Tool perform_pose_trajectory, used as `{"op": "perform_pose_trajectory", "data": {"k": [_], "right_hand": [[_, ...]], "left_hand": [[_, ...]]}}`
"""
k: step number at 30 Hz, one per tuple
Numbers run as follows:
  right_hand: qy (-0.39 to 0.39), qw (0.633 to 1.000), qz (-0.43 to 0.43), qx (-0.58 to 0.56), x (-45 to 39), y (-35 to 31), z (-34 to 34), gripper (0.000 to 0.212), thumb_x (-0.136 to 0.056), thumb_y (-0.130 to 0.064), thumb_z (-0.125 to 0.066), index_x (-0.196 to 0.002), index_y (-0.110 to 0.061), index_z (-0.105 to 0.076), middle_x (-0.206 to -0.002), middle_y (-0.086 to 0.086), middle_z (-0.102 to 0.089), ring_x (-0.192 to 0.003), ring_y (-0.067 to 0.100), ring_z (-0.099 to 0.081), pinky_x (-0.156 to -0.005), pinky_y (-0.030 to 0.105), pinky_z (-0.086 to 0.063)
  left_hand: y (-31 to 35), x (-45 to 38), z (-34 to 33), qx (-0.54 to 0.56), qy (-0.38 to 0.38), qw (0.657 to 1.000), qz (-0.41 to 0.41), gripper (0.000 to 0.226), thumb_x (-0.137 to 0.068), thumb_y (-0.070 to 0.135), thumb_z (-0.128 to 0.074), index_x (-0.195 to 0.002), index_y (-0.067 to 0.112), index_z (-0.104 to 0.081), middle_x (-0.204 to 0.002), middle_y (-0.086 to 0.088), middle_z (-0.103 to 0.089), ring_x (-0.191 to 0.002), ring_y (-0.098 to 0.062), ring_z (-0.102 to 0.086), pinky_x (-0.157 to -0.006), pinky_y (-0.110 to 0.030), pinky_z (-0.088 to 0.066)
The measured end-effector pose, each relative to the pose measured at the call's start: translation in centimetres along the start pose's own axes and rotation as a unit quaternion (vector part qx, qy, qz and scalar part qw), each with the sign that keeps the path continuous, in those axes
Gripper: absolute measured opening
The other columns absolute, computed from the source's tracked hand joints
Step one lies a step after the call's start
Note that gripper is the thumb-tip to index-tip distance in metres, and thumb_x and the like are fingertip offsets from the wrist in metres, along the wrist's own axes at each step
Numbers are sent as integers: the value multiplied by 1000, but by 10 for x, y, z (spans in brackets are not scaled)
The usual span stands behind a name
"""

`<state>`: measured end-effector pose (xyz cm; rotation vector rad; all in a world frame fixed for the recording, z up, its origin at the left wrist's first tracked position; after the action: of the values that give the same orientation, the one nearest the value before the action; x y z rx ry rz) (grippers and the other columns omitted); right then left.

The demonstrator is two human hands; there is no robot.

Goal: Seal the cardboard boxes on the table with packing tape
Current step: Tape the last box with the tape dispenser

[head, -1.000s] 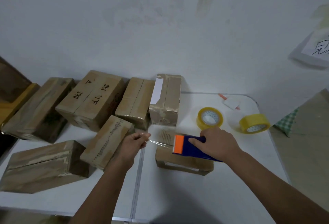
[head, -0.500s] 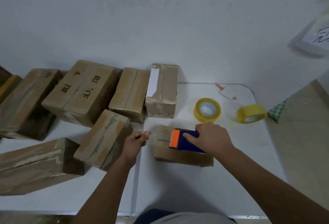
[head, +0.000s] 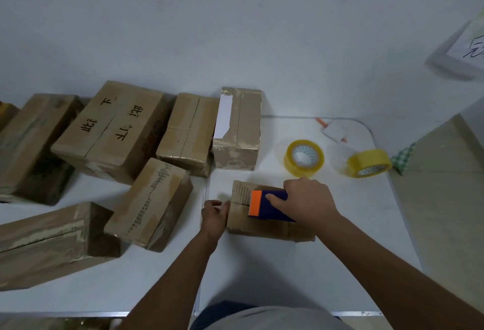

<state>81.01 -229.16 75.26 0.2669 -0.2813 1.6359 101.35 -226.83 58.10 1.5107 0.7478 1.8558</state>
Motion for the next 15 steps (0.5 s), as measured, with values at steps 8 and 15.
{"op": "perform_pose_trajectory", "data": {"k": [8,15], "right_hand": [[2,1000,-3,-6,-3,1,-1,53,-90,-68,-40,-92,-19,-61,-89,0,-65,-78,18,-61,-70,31,-51],[17,1000,-1,-10,-3,0,-1,51,-91,-66,-41,-89,-19,-60,-83,-1,-63,-75,17,-60,-65,28,-46]], "left_hand": [[23,3,21,-109,13,990,-86,27,-104,10,-43,-116,21,-64,-119,1,-64,-113,-17,-61,-92,-30,-48],[33,39,17,-147,-72,972,-166,36,-106,30,-42,-141,32,-51,-139,7,-58,-132,-13,-51,-110,-33,-41]]}}
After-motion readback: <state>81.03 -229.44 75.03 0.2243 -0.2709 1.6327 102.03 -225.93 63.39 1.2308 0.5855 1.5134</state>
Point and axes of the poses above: each hand's wrist, its own x-axis away from the middle knuckle, its own z-axis out of the back of the hand, y = z × x, the point moved 5 cm from there along -x, towards the middle knuckle
